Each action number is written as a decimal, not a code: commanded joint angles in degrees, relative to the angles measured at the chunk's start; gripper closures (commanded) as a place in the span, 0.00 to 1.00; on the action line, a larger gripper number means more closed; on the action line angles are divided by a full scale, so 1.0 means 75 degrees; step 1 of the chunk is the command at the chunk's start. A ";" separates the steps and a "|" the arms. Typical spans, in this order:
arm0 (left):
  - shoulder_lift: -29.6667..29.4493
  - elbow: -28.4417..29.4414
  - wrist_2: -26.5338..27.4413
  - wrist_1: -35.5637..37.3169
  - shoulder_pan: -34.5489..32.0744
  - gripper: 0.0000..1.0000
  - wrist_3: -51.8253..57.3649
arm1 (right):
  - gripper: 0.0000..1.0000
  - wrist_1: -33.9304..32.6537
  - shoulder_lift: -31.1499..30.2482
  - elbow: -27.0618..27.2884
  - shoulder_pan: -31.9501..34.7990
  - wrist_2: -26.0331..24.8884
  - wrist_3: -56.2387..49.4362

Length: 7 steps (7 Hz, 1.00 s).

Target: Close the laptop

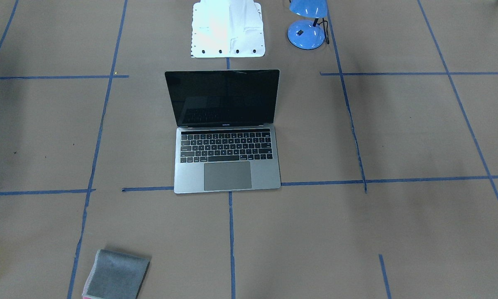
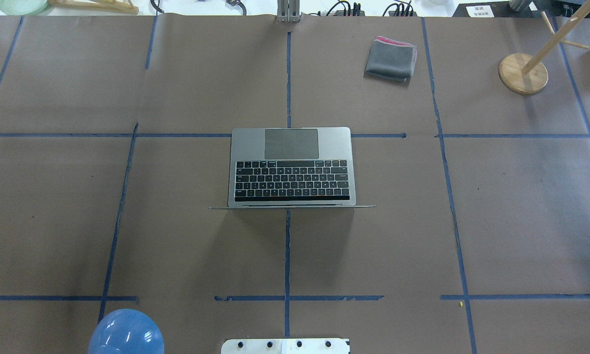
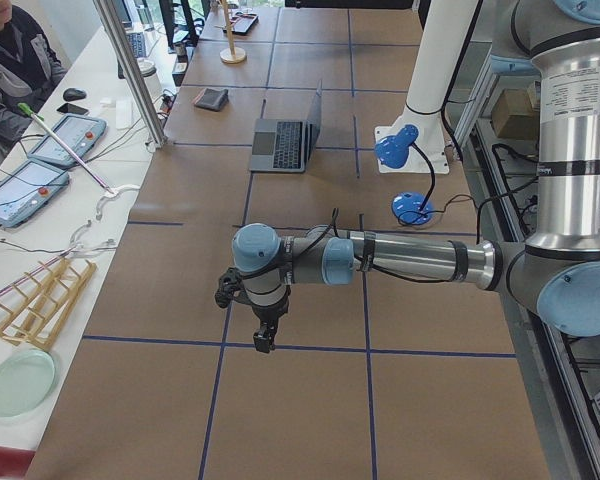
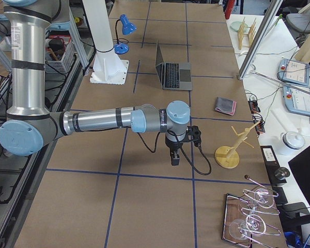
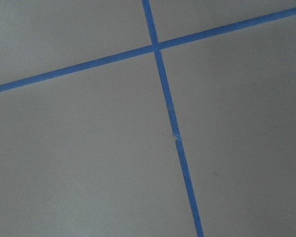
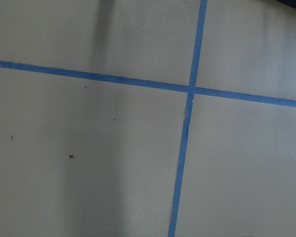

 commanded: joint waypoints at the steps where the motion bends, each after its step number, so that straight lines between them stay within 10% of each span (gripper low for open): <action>1: 0.0000 -0.0039 0.0000 -0.0012 0.0023 0.00 -0.0023 | 0.00 0.0000 0.0013 0.0012 0.0000 0.0000 0.0011; 4: -0.0128 -0.0948 -0.0023 -0.0116 0.0058 0.00 -0.0047 | 0.00 0.0432 0.0071 0.0258 -0.0035 0.0395 0.0314; 7: -0.0643 -0.0931 -0.0326 -0.0750 0.0117 0.00 -0.0708 | 0.00 0.2710 0.0013 0.0235 -0.1144 0.1043 0.2930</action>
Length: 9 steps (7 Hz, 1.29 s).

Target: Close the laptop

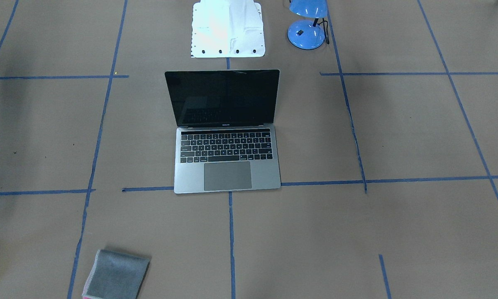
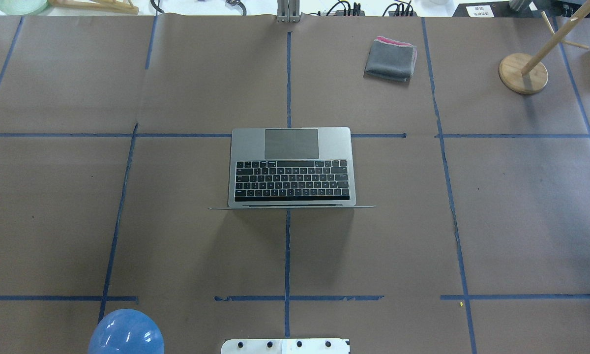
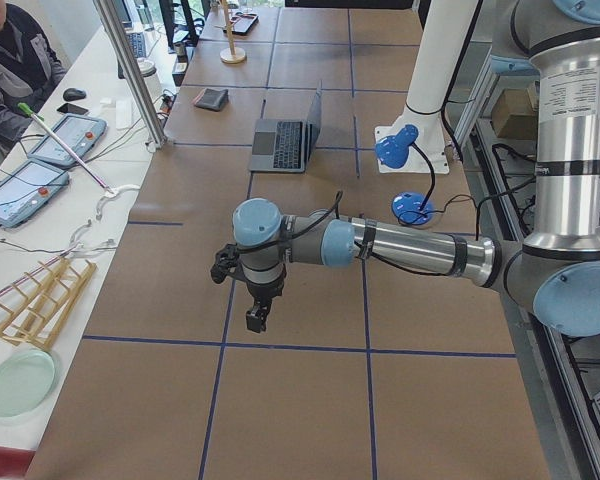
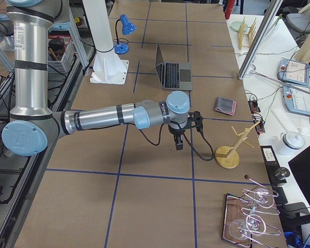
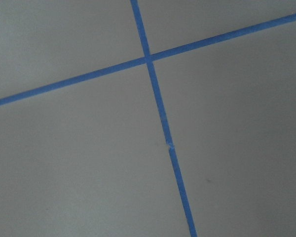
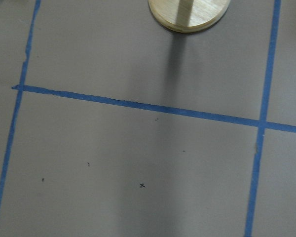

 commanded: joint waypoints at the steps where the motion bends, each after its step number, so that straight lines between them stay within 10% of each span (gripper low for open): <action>1: -0.0255 -0.0110 -0.1121 -0.0316 0.0152 0.00 -0.1963 | 0.00 0.2099 -0.0047 -0.0009 -0.0913 0.0078 0.2477; 6: -0.0080 -0.0041 -0.1237 -0.5529 0.3461 0.00 -0.7902 | 0.03 0.6656 -0.0456 -0.0021 -0.2753 -0.0180 0.7060; 9: -0.0440 -0.0052 0.0455 -0.7744 0.5676 0.04 -1.0327 | 0.28 0.8282 -0.0504 0.0049 -0.3855 -0.0823 0.8638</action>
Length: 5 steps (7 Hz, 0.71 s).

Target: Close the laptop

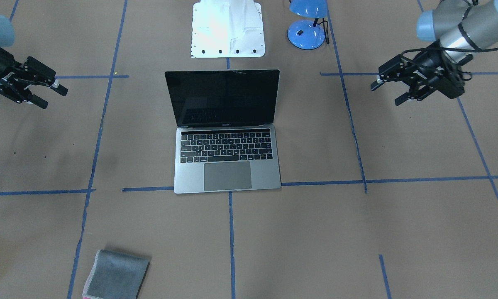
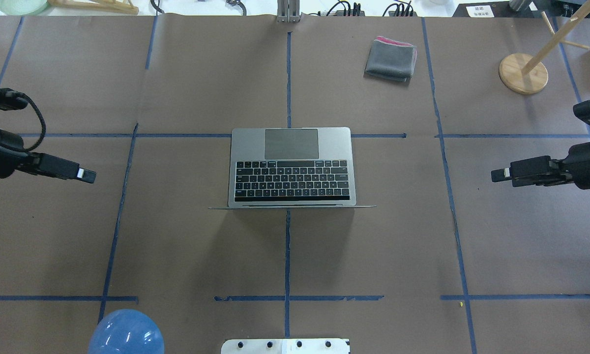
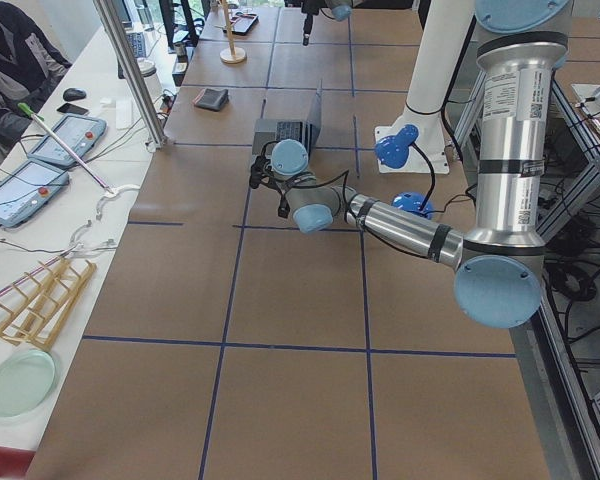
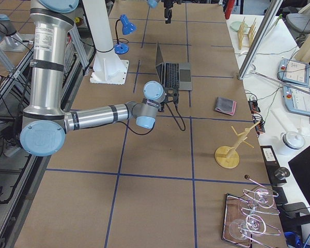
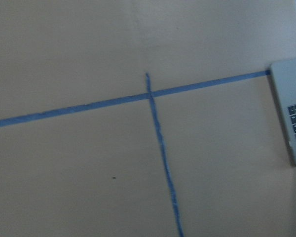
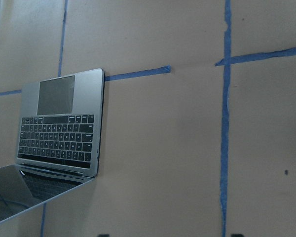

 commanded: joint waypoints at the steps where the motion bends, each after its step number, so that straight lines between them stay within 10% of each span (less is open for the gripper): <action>1: -0.0492 -0.0053 0.1332 -0.0695 0.1448 0.37 -0.1212 | 0.47 0.0620 -0.0027 0.0277 -0.0673 -0.0448 0.0785; 3: -0.0823 -0.0007 0.1372 -0.0684 0.1989 0.96 -0.1449 | 0.85 0.0644 -0.0400 0.0734 -0.1433 -0.0661 0.0753; 5: -0.1092 0.0005 0.1407 -0.0683 0.2413 0.97 -0.1484 | 0.90 0.0737 -0.0472 0.0783 -0.2765 -0.1370 0.0636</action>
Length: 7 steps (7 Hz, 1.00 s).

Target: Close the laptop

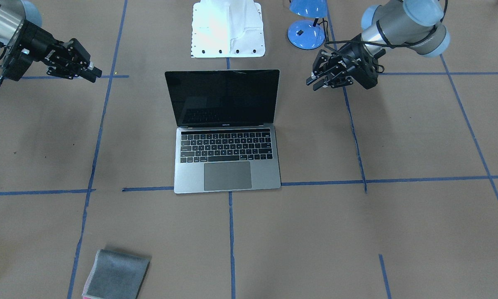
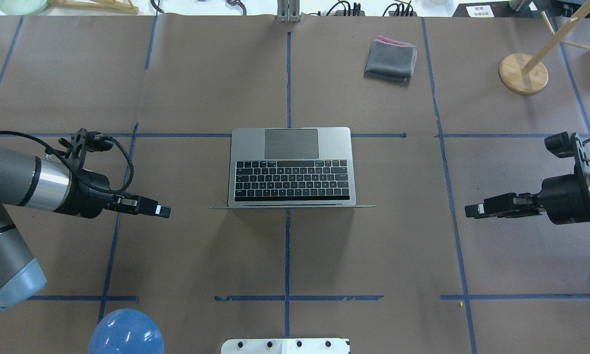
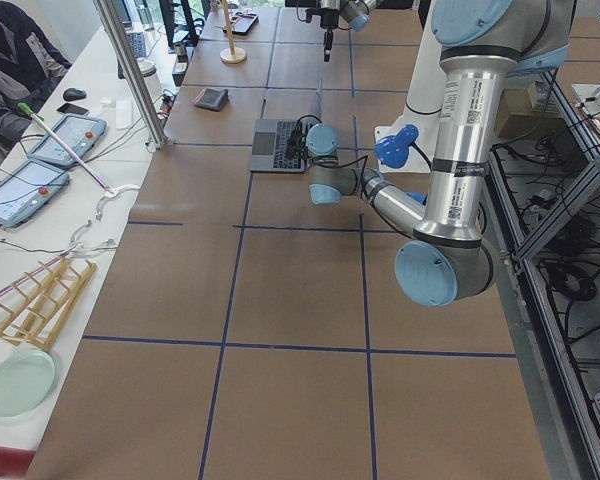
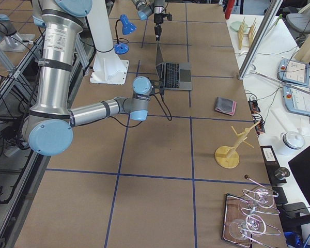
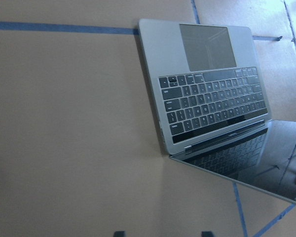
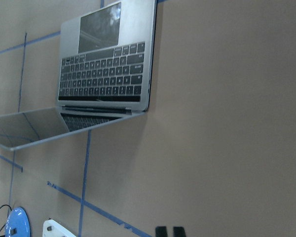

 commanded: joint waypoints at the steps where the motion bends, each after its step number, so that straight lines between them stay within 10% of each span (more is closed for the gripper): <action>1: -0.0284 0.0036 0.0003 -0.0025 0.0324 0.98 -0.0044 | 0.93 0.0295 -0.0103 0.0056 -0.1848 -0.1931 -0.0046; 7: -0.0895 0.0013 0.1104 -0.0037 0.0560 0.98 -0.1274 | 0.99 0.0380 0.0599 0.0689 -0.2351 -0.4463 0.0071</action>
